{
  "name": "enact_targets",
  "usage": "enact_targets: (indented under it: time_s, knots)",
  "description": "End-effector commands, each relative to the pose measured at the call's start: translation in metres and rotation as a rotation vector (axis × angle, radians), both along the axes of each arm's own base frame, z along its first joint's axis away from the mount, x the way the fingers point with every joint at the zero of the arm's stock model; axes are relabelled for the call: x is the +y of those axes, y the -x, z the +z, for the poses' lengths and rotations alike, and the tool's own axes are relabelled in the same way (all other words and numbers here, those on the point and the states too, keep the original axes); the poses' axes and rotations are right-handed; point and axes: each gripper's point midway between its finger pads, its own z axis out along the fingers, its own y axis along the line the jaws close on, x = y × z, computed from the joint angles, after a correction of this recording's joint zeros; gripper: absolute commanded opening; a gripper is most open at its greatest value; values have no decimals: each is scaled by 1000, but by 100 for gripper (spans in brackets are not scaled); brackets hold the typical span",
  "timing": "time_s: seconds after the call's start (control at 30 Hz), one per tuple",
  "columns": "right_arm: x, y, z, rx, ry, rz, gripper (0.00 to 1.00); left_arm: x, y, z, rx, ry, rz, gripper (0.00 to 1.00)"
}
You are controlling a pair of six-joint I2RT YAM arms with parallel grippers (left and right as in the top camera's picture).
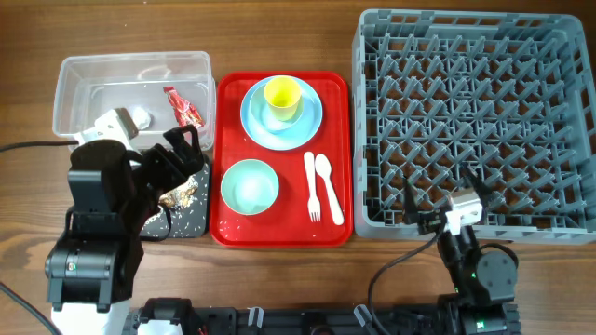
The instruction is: Sort waste into correct bins and load items into the dishwasher rack
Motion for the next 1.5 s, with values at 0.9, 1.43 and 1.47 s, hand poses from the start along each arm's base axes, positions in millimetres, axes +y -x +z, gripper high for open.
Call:
enact_targets:
  time_s: [0.9,1.43,1.47]
  knots:
    - [232,-77,-50,1399,-295,180,4,-1,-24,-43,167,-1,-4,100]
    - [209,-12,-107,1410,83,-92,46,-2,-30,-60,224,-3,-3,100]
    - [204,-7,-114,1427,92,-104,46,-2,-29,-60,224,-3,-3,100]
